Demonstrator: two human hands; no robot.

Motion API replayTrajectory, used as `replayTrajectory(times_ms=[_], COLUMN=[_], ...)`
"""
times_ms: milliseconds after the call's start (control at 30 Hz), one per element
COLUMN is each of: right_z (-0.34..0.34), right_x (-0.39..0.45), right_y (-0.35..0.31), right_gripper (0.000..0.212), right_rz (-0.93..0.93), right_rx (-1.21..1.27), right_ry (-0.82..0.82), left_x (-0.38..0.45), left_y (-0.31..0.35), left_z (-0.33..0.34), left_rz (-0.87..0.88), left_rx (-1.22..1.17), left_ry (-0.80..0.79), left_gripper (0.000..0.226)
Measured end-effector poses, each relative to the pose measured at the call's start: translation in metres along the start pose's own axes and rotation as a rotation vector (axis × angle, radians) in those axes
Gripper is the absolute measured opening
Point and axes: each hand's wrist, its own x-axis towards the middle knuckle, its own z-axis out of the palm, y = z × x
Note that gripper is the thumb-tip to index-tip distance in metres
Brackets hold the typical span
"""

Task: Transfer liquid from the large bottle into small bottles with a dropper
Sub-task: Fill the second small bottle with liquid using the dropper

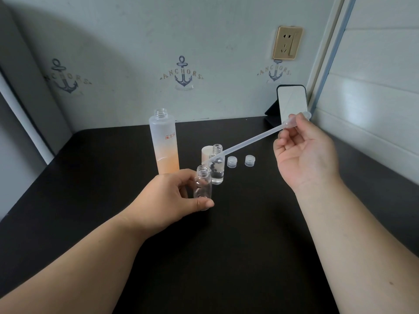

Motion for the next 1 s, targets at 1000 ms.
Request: replayTrajectory(times_ms=[1000], right_z=[-0.001], right_x=[-0.002], right_y=[0.001], right_gripper=[0.026], right_rz=[0.054], right_rx=[0.016], right_ry=[0.001], left_x=[0.014], left_y=[-0.027], left_z=[-0.003], left_rz=[-0.259], left_rx=[-0.126], left_ry=[0.478], left_gripper=[0.044])
